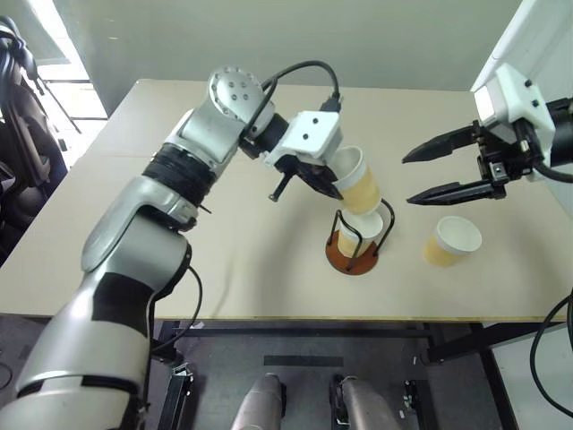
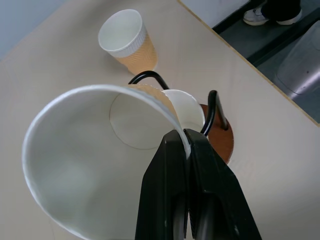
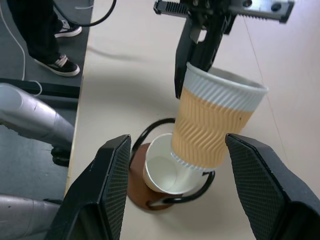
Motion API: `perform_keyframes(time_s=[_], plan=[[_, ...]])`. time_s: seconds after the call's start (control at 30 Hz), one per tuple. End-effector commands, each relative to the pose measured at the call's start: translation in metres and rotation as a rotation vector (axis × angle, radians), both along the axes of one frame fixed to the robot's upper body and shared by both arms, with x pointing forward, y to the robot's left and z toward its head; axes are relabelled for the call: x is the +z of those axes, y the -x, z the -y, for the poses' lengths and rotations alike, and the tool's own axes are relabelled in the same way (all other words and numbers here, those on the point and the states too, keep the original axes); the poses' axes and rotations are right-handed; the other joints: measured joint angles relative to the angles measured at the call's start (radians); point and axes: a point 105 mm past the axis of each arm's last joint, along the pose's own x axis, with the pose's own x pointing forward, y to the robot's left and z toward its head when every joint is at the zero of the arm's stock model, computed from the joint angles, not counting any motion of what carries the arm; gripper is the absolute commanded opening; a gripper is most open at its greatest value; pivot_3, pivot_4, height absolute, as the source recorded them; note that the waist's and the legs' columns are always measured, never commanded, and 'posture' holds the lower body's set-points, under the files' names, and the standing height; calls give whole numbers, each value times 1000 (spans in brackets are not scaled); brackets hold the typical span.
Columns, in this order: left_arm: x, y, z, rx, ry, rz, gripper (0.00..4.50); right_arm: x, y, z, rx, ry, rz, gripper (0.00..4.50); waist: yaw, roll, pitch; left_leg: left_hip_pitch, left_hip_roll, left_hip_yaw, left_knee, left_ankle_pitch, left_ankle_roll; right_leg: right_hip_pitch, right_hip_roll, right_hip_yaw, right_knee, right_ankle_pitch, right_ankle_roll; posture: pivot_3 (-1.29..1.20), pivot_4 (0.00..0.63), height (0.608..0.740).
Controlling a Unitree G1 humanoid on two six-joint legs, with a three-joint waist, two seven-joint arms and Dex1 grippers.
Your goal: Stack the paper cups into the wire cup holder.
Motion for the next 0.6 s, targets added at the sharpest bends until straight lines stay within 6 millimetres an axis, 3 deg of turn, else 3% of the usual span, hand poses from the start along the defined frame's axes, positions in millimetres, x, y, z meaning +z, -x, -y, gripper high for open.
perform_keyframes(time_s=[0.03, 0.6], plan=[[10, 7, 2, -60, -13, 43, 24, 15, 7, 2, -4, -25, 63, 3028, 0, 0, 0, 0, 0, 0, 1, 0, 0, 0, 0, 0, 0, 0, 0, 0, 150, 740], [-1, -6, 13, -89, -43, 147, 24, 13, 9, -1, -2, -42, 50, 3028, 3, 0, 0, -3, -2, 0, 14, -2, 6, 2, -1, 1, 2, 3, 4, 0, 150, 740]])
